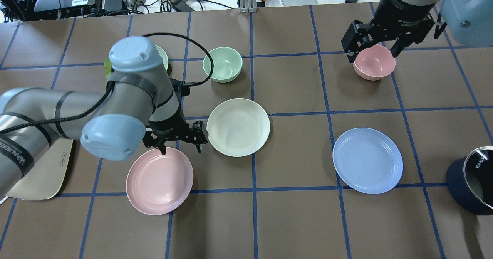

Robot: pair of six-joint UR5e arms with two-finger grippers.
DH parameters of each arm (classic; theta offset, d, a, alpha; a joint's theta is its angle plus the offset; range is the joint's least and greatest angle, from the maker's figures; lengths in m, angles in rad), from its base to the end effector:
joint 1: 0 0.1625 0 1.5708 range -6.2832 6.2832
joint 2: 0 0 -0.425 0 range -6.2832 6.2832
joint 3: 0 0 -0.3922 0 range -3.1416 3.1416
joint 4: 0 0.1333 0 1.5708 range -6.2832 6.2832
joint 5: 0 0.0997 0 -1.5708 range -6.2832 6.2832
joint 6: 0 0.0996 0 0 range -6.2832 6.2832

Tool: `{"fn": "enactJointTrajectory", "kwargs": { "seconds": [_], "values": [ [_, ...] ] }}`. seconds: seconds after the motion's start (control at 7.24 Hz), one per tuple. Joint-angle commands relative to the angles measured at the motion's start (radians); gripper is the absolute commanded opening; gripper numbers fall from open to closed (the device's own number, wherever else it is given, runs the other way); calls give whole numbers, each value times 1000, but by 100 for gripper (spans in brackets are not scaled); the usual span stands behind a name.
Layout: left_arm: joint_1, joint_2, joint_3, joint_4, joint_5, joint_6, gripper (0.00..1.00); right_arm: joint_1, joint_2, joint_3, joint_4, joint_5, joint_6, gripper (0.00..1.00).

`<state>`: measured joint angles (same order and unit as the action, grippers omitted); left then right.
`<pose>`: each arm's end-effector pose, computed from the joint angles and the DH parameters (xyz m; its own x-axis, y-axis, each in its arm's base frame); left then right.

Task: Stack three plates with pink and blue
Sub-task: 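Move the left gripper down to the pink plate's rim and grasp it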

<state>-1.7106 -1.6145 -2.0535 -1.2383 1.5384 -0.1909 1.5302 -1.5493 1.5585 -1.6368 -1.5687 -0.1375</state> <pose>-0.1960 -0.4130 0.2731 -0.9985 -0.0537 -0.0054 -0.0537 0.9793 0.1952 0.1128 -0.5115 0.4900 -0.9953 -0.0966 0.0057 -0.0968 0.9937 -0.0565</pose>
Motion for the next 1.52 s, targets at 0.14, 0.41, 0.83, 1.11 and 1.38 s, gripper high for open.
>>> {"fn": "enactJointTrajectory", "kwargs": {
  "seconds": [0.14, 0.41, 0.83, 1.11, 1.38],
  "values": [
    [-50, -13, -213, 269, 3, -35, 100, -1, 0, 9, -1, -1, -8, 100],
    [-56, -39, -241, 341, 104, -12, 82, -1, 0, 17, -3, -2, -2, 100],
    [-61, -68, -240, 347, 104, -13, 50, -1, 0, 17, -2, -5, -1, 100],
    [-61, -73, -240, 349, 106, -15, 11, -1, -2, 17, 0, -2, 4, 100],
    [-61, -74, -231, 371, 104, -10, 0, 1, -2, 17, 2, 3, 4, 100]
  ]
}}
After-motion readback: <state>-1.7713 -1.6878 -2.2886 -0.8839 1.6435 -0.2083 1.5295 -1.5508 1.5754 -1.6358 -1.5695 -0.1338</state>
